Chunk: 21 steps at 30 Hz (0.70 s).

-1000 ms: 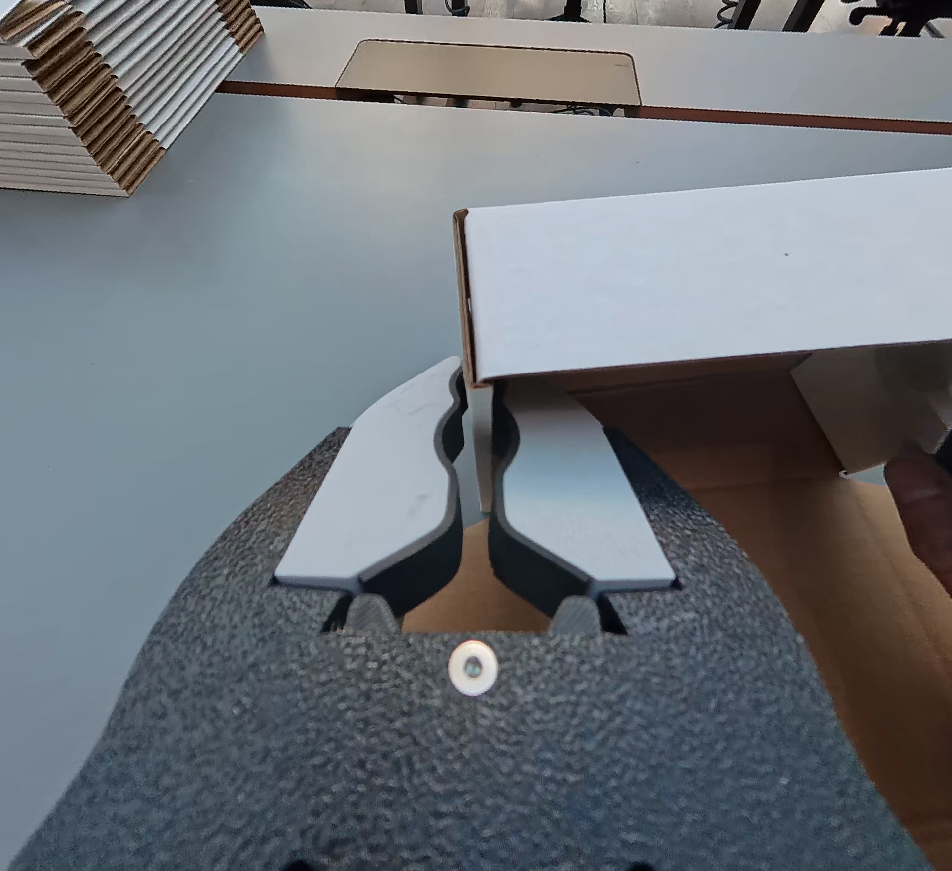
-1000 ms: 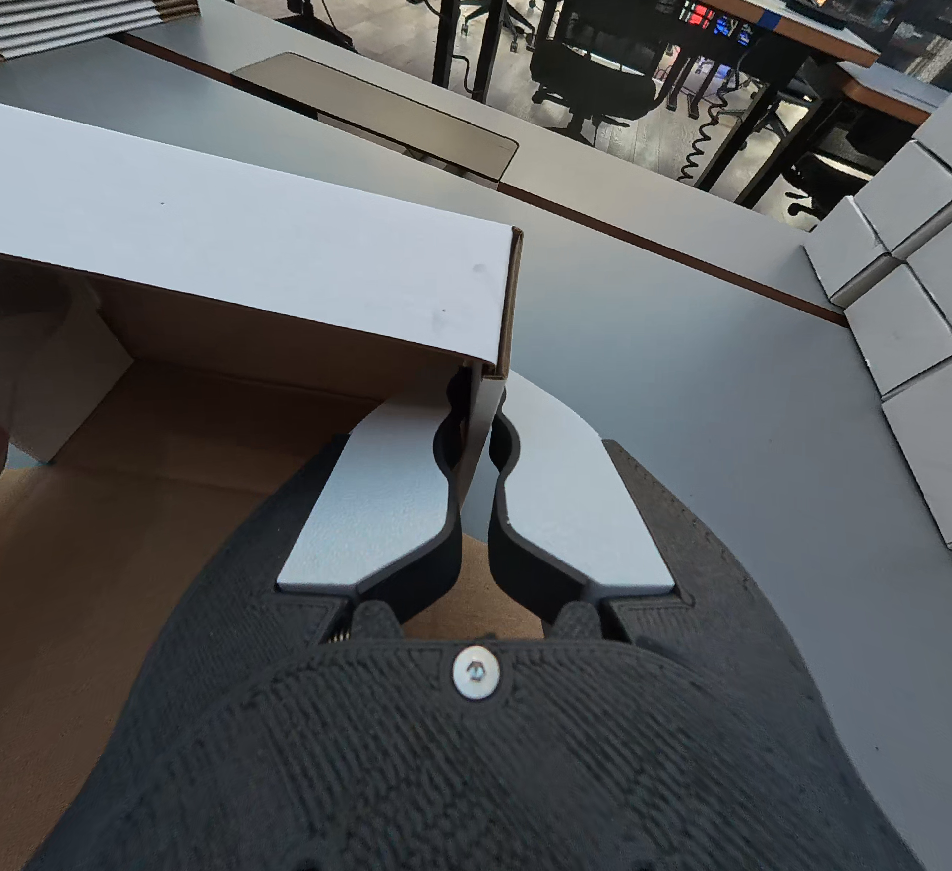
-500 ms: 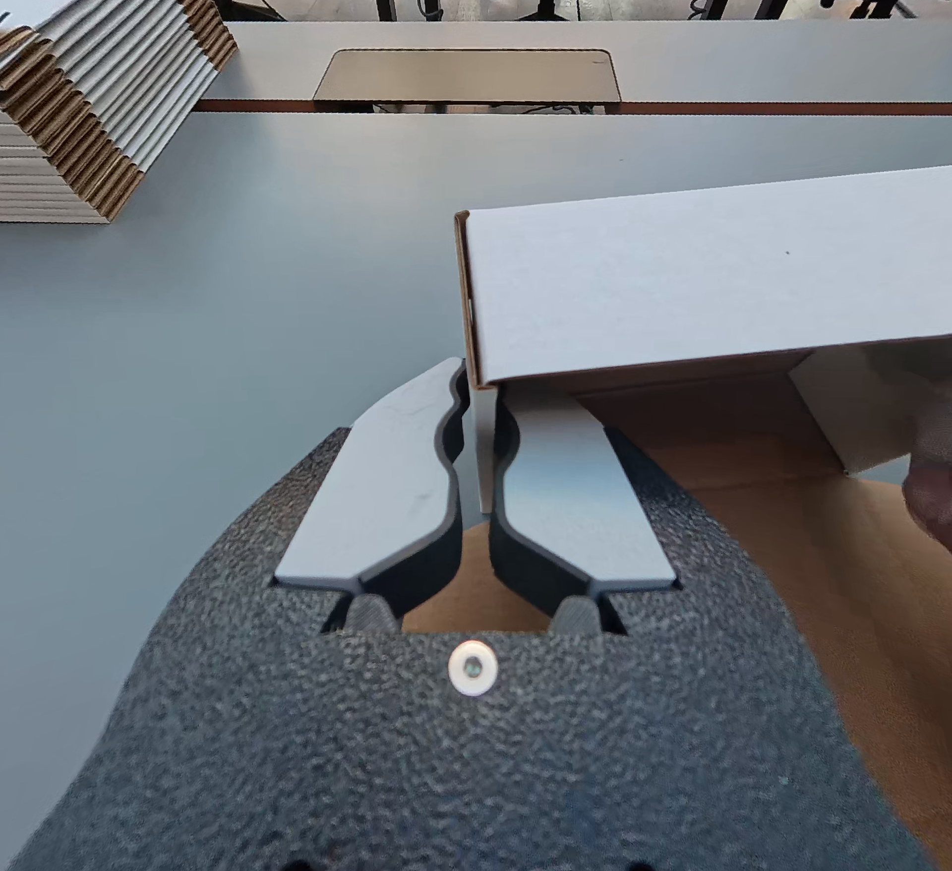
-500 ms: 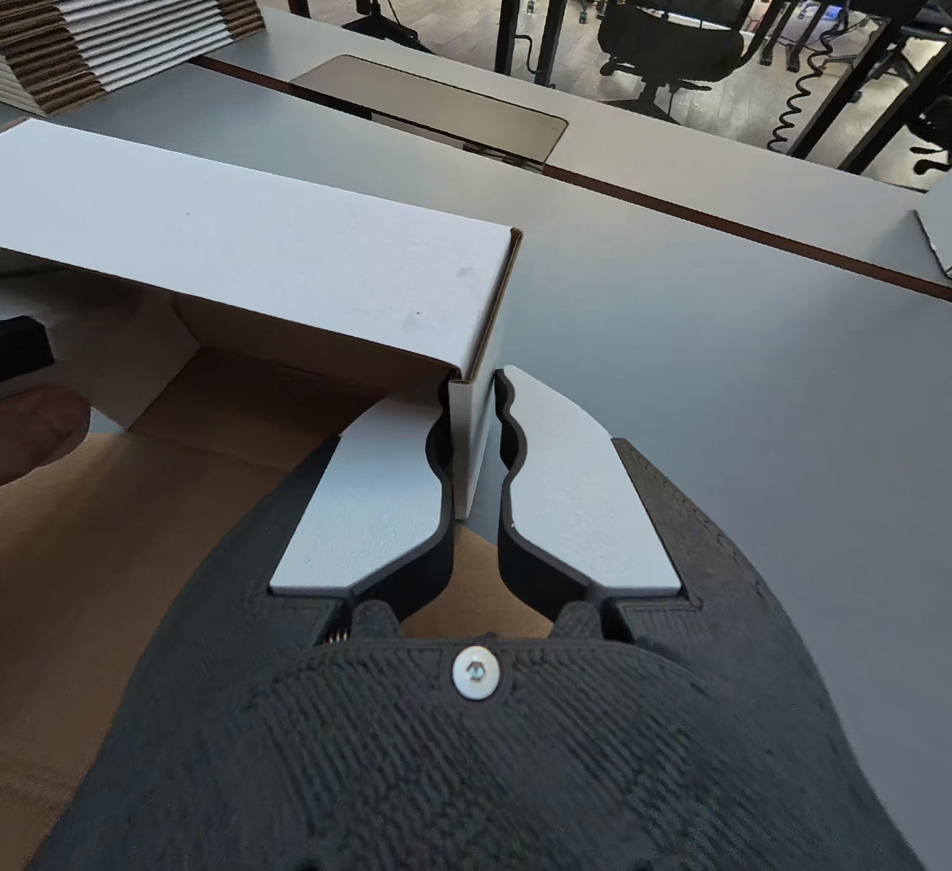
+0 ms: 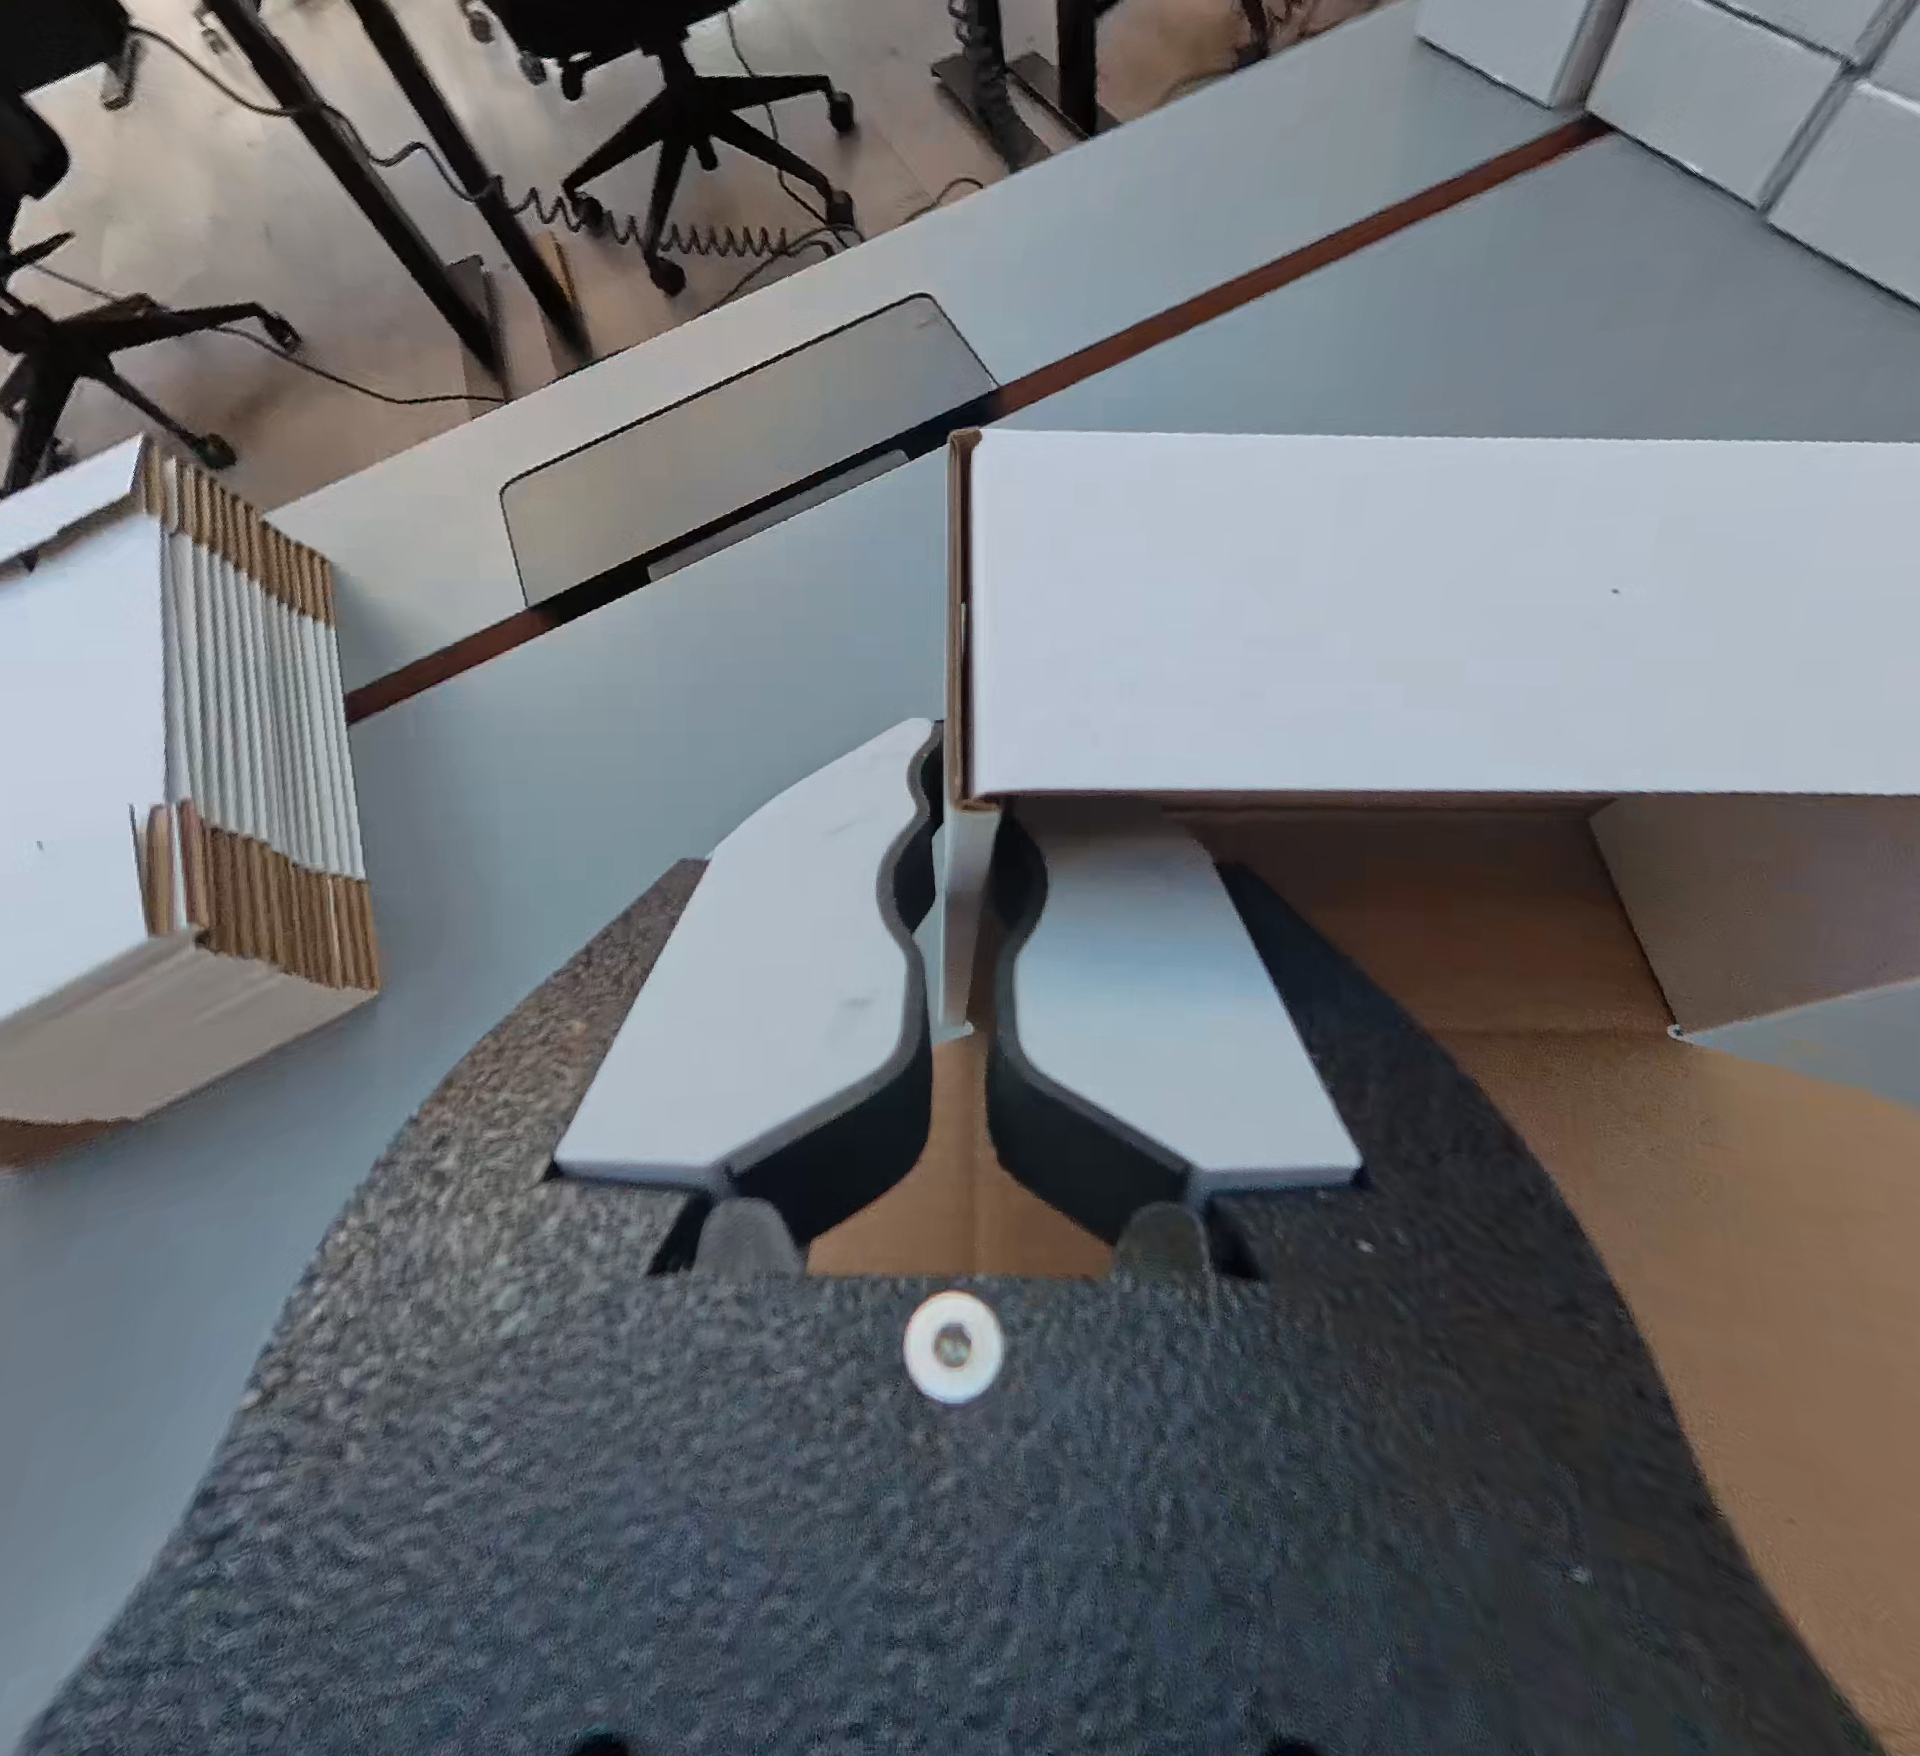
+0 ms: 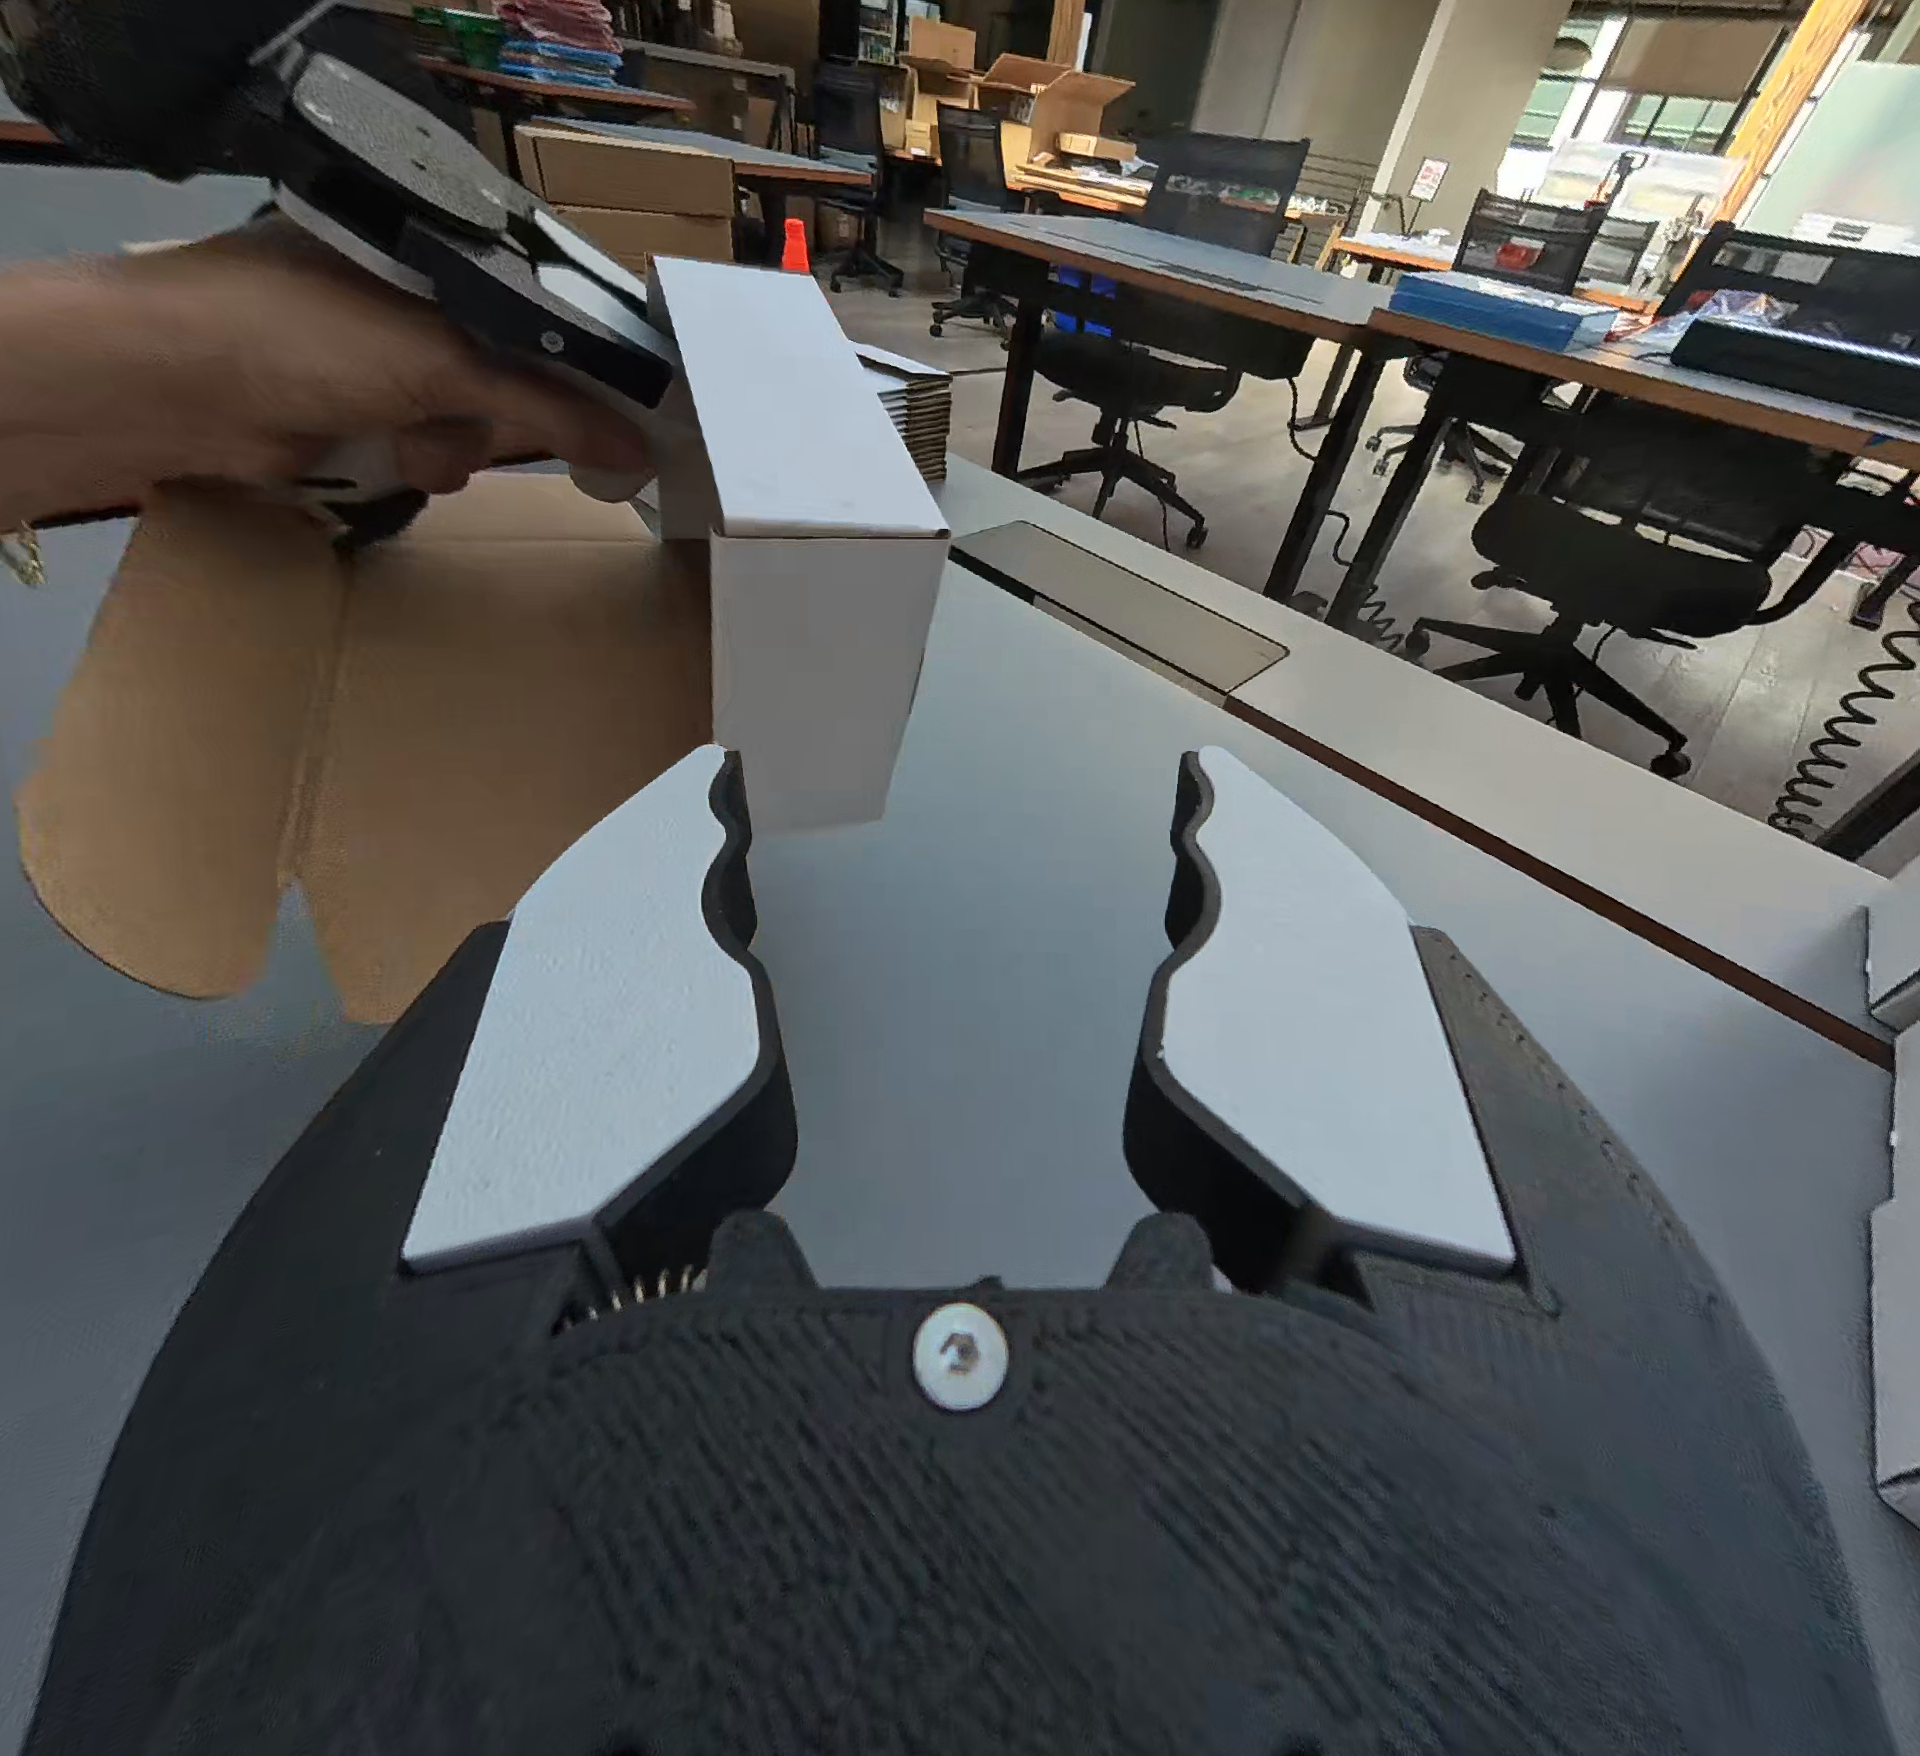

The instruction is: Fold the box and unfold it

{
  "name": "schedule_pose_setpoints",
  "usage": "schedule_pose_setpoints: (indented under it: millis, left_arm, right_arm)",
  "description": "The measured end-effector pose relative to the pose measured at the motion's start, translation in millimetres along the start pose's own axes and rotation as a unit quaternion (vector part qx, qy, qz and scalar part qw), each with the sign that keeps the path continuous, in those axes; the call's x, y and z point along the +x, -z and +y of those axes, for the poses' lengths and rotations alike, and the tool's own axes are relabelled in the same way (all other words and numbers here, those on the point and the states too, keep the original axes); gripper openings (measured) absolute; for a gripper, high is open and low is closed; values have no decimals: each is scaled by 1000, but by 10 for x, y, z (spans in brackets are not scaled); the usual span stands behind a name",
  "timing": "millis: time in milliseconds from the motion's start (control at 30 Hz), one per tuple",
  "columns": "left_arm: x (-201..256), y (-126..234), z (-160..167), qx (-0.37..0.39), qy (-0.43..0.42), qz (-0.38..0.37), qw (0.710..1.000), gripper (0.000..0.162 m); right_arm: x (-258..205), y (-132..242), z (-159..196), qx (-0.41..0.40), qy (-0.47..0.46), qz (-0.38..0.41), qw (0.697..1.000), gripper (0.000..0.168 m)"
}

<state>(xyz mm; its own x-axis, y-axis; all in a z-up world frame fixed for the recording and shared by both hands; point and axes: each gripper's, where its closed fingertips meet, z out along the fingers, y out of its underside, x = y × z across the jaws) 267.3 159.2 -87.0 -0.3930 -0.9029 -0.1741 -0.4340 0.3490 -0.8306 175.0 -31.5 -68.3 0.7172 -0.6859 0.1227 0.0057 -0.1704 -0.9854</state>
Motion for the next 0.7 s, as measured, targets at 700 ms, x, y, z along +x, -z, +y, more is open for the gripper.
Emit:
schedule_pose_setpoints:
  millis: [700]
  left_arm:
    - [911,-15,692,-464,-504,224,693,5]
  right_arm:
    - [557,423,296,-5,-20,55,998,85]
